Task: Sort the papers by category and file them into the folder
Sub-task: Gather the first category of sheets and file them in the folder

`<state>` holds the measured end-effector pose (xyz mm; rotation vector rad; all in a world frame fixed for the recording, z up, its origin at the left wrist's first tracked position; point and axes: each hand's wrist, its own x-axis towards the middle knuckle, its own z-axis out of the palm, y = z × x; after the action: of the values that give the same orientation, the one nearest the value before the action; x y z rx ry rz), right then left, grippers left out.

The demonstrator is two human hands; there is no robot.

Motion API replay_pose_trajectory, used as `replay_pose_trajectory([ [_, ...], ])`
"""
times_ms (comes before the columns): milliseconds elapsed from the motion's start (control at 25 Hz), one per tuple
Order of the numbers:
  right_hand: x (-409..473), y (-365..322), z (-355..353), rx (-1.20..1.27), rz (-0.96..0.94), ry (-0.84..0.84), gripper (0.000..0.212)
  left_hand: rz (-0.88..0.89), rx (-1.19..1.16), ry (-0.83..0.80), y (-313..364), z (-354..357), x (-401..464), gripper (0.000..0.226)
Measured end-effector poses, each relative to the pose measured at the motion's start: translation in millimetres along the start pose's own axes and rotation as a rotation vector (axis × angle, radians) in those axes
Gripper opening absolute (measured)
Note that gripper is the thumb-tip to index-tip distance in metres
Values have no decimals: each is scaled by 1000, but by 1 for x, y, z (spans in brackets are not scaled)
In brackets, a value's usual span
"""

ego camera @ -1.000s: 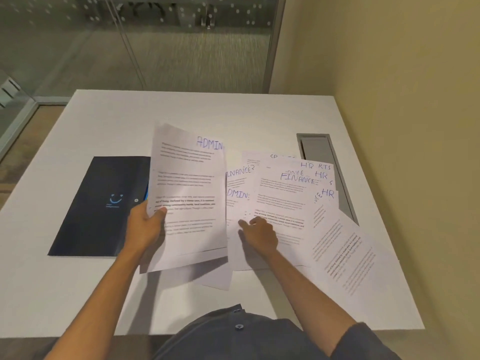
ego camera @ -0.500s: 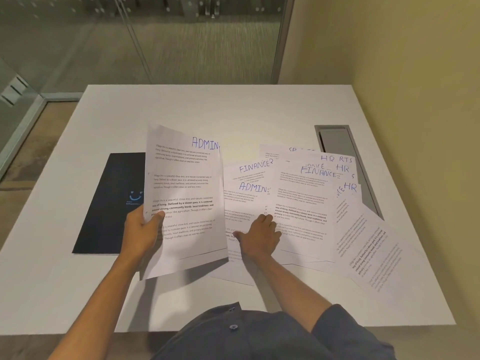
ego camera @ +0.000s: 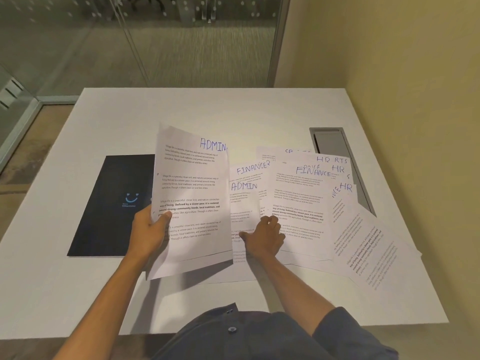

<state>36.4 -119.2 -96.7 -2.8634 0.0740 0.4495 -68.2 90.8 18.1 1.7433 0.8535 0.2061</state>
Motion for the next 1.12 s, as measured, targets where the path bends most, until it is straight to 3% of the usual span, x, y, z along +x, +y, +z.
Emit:
replay_pose_trajectory([
  [120, 6, 6, -1, 166, -7, -20, 46, 3, 10, -1, 1, 2, -2, 29],
  [200, 12, 13, -9, 537, 16, -76, 19, 8, 43, -3, 2, 4, -3, 28],
  [240, 15, 18, -17, 717, 30, -111, 16, 17, 72, -1, 4, 5, -3, 28],
  [320, 20, 31, -35, 922, -19, -123, 18, 73, 161, 11, 8, 7, -5, 29],
  [520, 20, 68, -103, 1131, -122, 2, 10, 289, 416, 62, 19, 19, -9, 29],
  [840, 49, 121, -183, 1394, -69, -126, 26, 449, 717, 88, 50, 59, -23, 40],
  [960, 55, 123, -183, 1381, -63, -153, 31, 461, 570, 71, 63, 83, -33, 29],
  [1040, 58, 120, -180, 1370, -55, -157, 31, 352, 317, 4, 75, 98, -39, 16],
  [1120, 58, 113, -176, 1344, -66, -143, 24, 186, 26, -113, 89, 112, -48, 21],
])
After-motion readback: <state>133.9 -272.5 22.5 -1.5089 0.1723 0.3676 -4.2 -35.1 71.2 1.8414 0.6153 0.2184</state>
